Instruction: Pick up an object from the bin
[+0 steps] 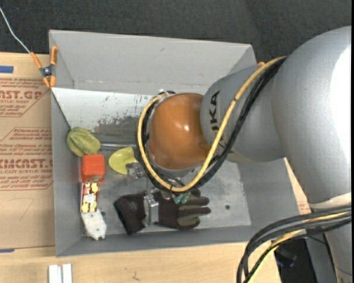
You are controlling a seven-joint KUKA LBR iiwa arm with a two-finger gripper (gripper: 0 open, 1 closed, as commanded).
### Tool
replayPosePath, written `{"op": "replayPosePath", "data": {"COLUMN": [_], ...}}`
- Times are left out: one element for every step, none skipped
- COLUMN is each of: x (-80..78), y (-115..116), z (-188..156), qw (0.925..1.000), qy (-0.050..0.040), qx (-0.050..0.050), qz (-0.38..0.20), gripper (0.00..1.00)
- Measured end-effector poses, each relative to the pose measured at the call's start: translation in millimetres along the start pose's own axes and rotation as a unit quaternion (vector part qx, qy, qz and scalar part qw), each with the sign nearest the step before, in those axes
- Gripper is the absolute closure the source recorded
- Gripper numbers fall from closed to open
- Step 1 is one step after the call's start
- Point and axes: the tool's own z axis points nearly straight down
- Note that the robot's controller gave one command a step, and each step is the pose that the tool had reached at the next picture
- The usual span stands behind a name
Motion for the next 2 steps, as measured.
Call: {"op": "replayPosePath", "data": {"x": [-18.2, -18.2], "y": [27.1, 27.0], "z": [2.4, 2.4], "qw": [0.9855, 0.9855], "qy": [-0.0025, -0.0025], "qx": [-0.002, -0.002], "qz": [0.170, 0.170], "gripper": [1.00, 1.00]}}
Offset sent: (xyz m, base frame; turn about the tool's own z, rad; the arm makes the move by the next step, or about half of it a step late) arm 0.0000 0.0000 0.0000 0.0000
